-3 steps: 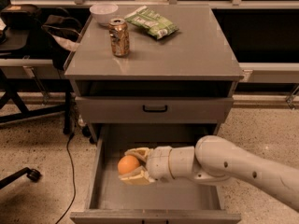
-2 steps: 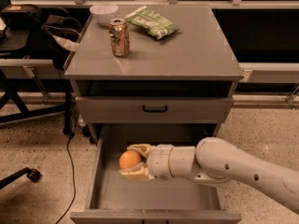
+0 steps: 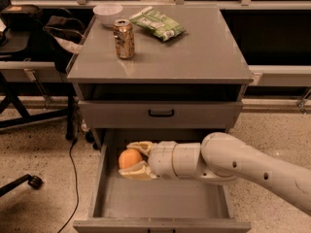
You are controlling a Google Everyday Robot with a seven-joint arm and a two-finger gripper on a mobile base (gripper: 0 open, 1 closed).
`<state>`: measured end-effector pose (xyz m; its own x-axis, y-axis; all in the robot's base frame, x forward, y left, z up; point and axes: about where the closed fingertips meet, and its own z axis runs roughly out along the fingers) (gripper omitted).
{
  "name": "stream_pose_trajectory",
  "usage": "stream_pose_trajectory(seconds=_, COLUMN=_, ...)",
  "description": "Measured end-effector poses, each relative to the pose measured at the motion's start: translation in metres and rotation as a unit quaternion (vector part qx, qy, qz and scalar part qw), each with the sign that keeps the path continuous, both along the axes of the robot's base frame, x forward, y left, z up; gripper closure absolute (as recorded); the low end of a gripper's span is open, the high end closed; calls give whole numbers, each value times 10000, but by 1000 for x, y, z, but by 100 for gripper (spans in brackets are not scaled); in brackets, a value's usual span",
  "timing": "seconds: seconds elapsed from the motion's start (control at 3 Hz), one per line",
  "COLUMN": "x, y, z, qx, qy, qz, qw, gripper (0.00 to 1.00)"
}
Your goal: Pick orange from middle drawer and place on counter
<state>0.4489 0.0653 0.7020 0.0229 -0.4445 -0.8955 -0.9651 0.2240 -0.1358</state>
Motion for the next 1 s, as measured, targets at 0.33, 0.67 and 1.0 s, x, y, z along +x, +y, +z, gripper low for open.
stream_pose_trajectory(seconds=0.33, x=2, y=12, z=54, qx=84, qy=-251, qz=329, qw=9991, gripper=100)
stream_pose_trajectory(seconds=0.67, x=3, y=19, z=90, qx=152, qy=-504, qz=554, qw=9971, gripper=100)
stream_pose_trajectory(seconds=1.0, x=5, y=25, z=138, qx=371, qy=-847, qz=632, qw=9937, gripper=100)
